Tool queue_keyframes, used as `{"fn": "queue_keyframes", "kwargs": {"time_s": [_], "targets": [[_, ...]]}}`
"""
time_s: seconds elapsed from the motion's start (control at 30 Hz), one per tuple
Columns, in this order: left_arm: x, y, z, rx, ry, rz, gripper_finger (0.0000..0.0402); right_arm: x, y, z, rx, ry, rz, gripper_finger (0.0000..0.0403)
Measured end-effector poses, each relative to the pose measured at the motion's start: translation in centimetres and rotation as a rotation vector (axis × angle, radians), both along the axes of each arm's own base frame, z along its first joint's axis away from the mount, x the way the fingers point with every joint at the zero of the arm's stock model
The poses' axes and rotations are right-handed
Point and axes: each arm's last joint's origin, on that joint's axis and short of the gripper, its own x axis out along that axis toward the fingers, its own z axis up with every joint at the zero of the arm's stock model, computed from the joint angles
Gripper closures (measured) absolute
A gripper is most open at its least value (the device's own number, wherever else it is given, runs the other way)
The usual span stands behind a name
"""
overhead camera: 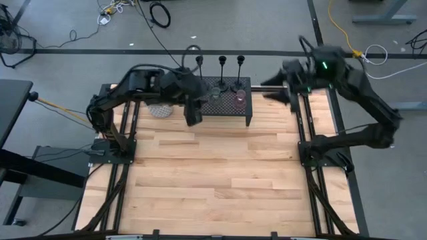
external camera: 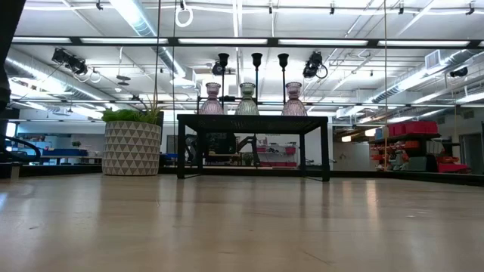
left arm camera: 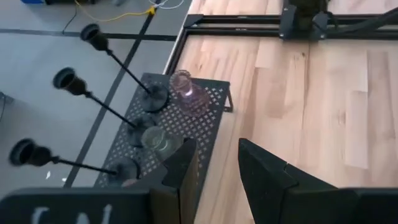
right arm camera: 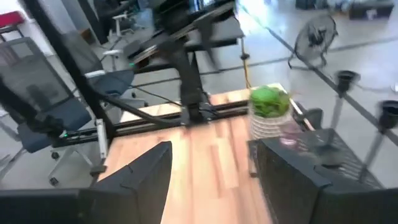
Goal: Pick & Place candle stick holders
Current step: Return to Home Position
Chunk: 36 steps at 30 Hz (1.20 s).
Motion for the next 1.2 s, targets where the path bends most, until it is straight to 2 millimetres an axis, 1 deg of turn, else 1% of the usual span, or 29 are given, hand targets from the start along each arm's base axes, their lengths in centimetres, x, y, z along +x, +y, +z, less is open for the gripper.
{"fn": "queue_keyframes", "kwargs": {"time_s": [0.07, 0.13, 0.17, 0.2, 0.27, 0.3, 0.4, 0.43, 0.5, 0.57, 0.63, 0.7, 0.8, 0.87, 0.9, 0.97, 1.03, 1.07, 1.13, 1.2], "targets": [[-1.2, -0.1, 0.6, -0.003, 0.002, -0.029, 0.0282, -0.2, 1.9, -0.7, -0.035, -0.03, 0.003, 0.0167], [-2.4, -0.3, 0.9, -0.007, -0.006, -0.065, 0.0282, -0.3, 3.7, -2.1, -0.059, -0.089, 0.017, 0.0167], [-3.3, -0.4, 1.0, -0.007, -0.011, -0.07, 0.0282, -0.1, 4.4, -3.2, -0.048, -0.11, 0.032, 0.0167], [-4.1, -0.3, 0.7, -0.008, 0.003, -0.068, 0.0282, 0.0, 4.9, -4.4, -0.035, -0.134, 0.043, 0.0167], [-5.5, -0.1, 0.0, -0.007, -0.011, -0.065, 0.0282, 0.4, 5.9, -7.1, -0.003, -0.185, 0.066, 0.0167], [-6.2, -0.1, -0.6, -0.009, -0.018, -0.072, 0.0282, 0.6, 6.4, -8.3, 0.02, -0.221, 0.082, 0.0167], [-8.0, -0.3, -3.5, -0.016, -0.099, -0.134, 0.0282, 0.8, 7.4, -11.6, 0.074, -0.337, 0.104, 0.0167], [-8.6, -0.4, -4.8, -0.022, -0.124, -0.158, 0.0282, 0.9, 7.7, -12.9, 0.092, -0.349, 0.095, 0.0167], [-9.9, -0.6, -7.9, -0.034, -0.155, -0.149, 0.0282, 1.1, 7.9, -15.2, 0.131, -0.393, 0.047, 0.0167], [-11.1, -0.5, -10.9, -0.045, -0.188, -0.106, 0.0282, 1.2, 8.2, -17.9, 0.144, -0.395, 0.013, 0.0167], [-12.1, -0.5, -14.4, -0.073, -0.184, -0.065, 0.0282, 1.2, 8.3, -20.2, 0.145, -0.391, -0.015, 0.0167], [-12.7, -0.6, -17.5, -0.107, -0.189, -0.039, 0.0282, 1.1, 8.5, -22.9, 0.158, -0.348, -0.046, 0.0167], [-13.2, -0.7, -21.5, -0.188, -0.208, 0.009, 0.0282, 0.8, 8.5, -25.7, 0.224, -0.321, -0.099, 0.0167], [-13.4, -0.7, -23.7, -0.235, -0.21, 0.056, 0.0282, 0.5, 8.5, -27.3, 0.272, -0.29, -0.127, 0.0167], [-13.4, -0.7, -24.6, -0.262, -0.21, 0.08, 0.0282, 0.3, 8.5, -28.3, 0.296, -0.26, -0.141, 0.0167], [-13.6, -0.8, -26.2, -0.309, -0.193, 0.101, 0.0282, 0.2, 8.5, -29.1, 0.339, -0.238, -0.155, 0.0167], [-14.0, -0.8, -27.5, -0.326, -0.163, 0.115, 0.0282, -0.1, 8.5, -29.9, 0.34, -0.217, -0.169, 0.0167], [-14.1, -0.8, -28.0, -0.335, -0.151, 0.125, 0.0282, -0.2, 8.4, -30.6, 0.319, -0.183, -0.181, 0.0167], [-14.3, -0.8, -28.6, -0.344, -0.14, 0.141, 0.0282, -0.6, 8.3, -31.9, 0.3, -0.128, -0.223, 0.0167], [-14.4, -0.8, -29.0, -0.342, -0.123, 0.139, 0.0282, -0.7, 8.2, -32.3, 0.342, -0.122, -0.258, 0.0167]]}}
